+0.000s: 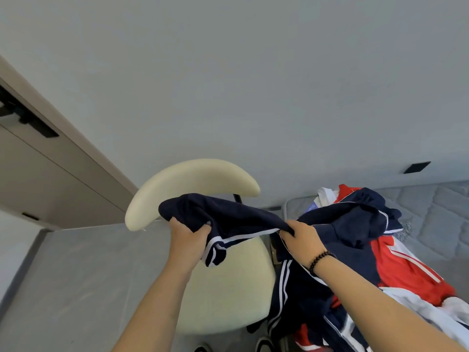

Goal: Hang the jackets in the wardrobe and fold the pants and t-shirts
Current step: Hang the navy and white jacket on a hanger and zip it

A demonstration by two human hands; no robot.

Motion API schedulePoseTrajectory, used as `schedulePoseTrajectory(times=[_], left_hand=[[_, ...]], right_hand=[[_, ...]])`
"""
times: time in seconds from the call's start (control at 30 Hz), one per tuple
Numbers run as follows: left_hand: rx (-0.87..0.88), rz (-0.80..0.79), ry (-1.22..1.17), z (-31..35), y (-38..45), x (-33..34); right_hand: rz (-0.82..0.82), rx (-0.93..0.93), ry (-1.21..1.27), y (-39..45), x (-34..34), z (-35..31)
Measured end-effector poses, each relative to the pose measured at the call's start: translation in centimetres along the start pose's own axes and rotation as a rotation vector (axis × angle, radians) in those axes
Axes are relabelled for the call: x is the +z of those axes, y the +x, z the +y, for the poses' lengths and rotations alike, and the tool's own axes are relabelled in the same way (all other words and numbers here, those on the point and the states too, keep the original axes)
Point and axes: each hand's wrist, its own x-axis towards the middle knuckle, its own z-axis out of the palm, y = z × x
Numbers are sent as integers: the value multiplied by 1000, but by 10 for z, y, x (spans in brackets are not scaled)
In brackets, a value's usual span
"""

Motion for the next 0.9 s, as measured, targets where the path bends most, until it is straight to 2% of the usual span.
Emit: schedulePoseTrajectory(times=[0.13,0.27,0.4,0.47,0.6,0.77,0.9], left_hand=[[-144,-110,74,-15,-10,15],[-90,-335,141,-29,-25,29],[-72,-459,134,-47,-33,33],[-87,-395,157,-55,-33,29],[-27,-86,180,-54,-27,2],[-57,18,6,-48,-28,-47],[-71,111,-242,-36,-36,-81]], right_hand=[[-31,-180,69,-4,-4,-57],[-150,-321,85,-18,-4,-107],[-226,-376,176,-32,-2,-139],[-250,-421,245,-37,0,-152],[-230,-499,341,-42,8,-171],[-174,-500,414,-38,22,-175],[-277,-501,276,-42,39,-166]])
